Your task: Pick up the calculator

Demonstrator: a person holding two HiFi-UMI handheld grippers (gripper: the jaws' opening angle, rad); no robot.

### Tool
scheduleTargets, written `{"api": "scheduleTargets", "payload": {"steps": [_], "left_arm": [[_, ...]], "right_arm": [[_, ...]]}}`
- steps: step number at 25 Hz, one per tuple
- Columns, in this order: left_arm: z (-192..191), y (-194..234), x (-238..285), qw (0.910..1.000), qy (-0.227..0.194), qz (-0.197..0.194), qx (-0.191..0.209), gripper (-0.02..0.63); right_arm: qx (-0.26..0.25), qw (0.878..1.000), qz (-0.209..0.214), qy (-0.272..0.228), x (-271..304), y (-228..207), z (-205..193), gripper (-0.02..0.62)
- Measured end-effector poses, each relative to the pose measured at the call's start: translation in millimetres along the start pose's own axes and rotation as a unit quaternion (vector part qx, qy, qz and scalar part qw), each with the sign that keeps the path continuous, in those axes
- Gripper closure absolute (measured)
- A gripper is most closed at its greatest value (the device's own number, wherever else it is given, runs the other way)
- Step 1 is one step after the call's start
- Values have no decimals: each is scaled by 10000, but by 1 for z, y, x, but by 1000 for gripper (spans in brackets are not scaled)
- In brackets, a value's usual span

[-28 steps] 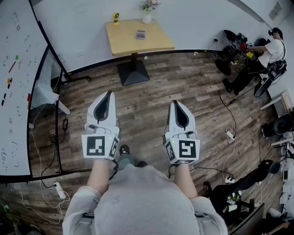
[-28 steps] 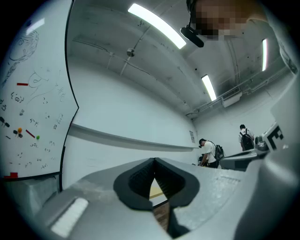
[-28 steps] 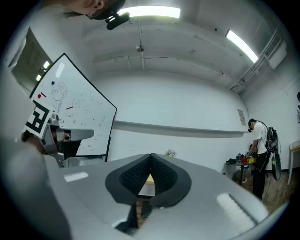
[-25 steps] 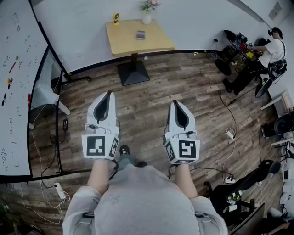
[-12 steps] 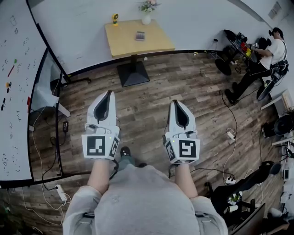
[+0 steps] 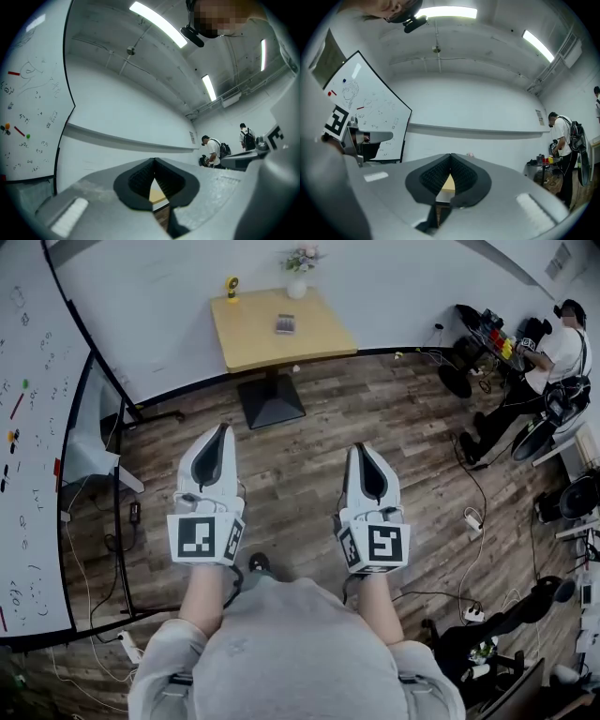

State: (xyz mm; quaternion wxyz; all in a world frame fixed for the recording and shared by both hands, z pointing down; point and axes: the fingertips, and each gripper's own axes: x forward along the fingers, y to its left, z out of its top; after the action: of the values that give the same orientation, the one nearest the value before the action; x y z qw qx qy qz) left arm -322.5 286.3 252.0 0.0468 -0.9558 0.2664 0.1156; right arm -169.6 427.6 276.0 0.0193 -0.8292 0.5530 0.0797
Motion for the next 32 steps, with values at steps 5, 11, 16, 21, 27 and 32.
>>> {"api": "scheduleTargets", "payload": {"steps": [5,11,16,21,27,32], "left_arm": [[-7,15,24,10000,14,-80,-11,600],[-17,39,49,9998,28,-167,-51,600],[-22,56,68,9997,19,-249,-67,600],[-30,70,79,9992,36,-377,-101,600],[-44,84,85,9986,115,-482,-196,600],[-51,88,94,9981,173,-533,-271,600]], "right_arm": [[3,10000,-31,8,27,1,-5,594],[-38,10000,-59,49,60,9,-12,594],[-45,9999,-155,55,82,13,-17,594],[-50,9996,-276,79,96,20,-24,594],[2,9990,-394,214,102,29,-39,594],[39,9984,-491,285,110,25,-45,594]]}}
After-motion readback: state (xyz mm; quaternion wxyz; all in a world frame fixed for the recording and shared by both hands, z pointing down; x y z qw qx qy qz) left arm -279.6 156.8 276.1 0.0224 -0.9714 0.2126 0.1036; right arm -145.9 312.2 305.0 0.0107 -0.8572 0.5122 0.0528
